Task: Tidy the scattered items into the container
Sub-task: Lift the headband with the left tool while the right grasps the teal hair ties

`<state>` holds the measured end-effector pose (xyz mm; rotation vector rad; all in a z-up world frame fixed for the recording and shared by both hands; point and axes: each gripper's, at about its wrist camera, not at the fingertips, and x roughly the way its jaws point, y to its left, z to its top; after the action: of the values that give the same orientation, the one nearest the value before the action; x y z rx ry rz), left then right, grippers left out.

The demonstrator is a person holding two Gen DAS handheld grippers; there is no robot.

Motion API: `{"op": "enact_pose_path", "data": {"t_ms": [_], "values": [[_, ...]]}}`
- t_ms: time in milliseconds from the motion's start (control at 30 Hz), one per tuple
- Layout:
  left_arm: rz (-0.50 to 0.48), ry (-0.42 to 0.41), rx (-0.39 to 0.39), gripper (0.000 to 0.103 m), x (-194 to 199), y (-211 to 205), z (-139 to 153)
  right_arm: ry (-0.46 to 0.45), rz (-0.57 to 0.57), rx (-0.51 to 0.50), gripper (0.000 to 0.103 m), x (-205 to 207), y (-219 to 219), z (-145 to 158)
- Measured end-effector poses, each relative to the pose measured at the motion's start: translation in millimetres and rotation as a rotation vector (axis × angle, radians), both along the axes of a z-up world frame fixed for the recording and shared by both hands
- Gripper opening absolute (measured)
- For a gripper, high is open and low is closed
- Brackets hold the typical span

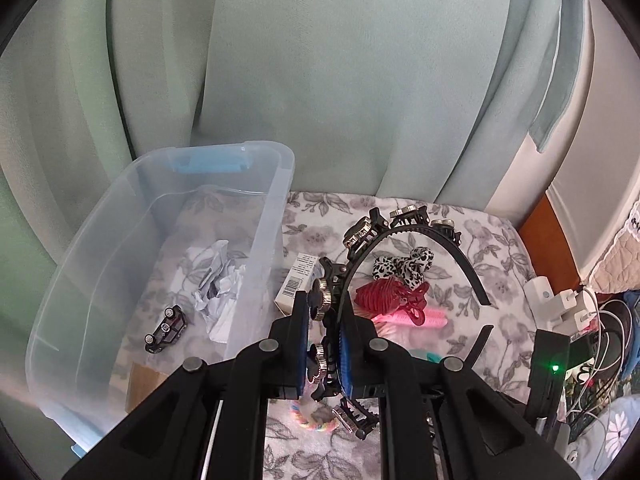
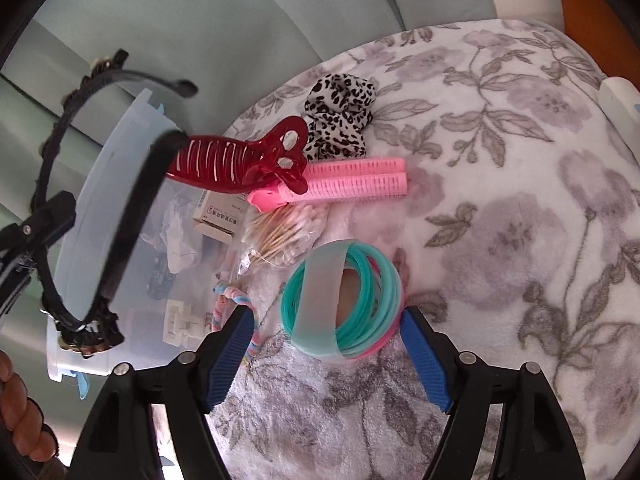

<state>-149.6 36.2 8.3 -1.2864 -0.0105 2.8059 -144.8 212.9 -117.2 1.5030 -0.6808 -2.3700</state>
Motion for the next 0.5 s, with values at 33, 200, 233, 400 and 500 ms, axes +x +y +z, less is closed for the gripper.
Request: {"op": "enact_pose_path", "data": {"t_ms": [33,200,233,400,500], "values": [[0.007,0.001,0.000,0.013,-0.8,-2.2,0.7,0.002,0.001,0.032,0.082,-1.2,-4.1,-0.6],[0.034,0.007,0.006,0.013,-3.9,-11.6,3.8,-0.013,-0.008,0.120,0.082,-6.0,-15.7,-7.4],[0.037,0.007,0.006,0.013,-4.1,-13.0,3.9,-0.009,-0.008,0.140,0.082,-6.1,-18.3,-7.1],[0.039,0.001,0.007,0.013,-3.0,-15.2,3.9,-0.005,0.003,0.244,0.079,-7.0,-33.5,-7.2],[0.042,-0.004,0.024,0.013,-1.4,-17.3,4.9,-0.011,0.004,0.279,0.075,-5.8,-37.4,-6.9]]}}
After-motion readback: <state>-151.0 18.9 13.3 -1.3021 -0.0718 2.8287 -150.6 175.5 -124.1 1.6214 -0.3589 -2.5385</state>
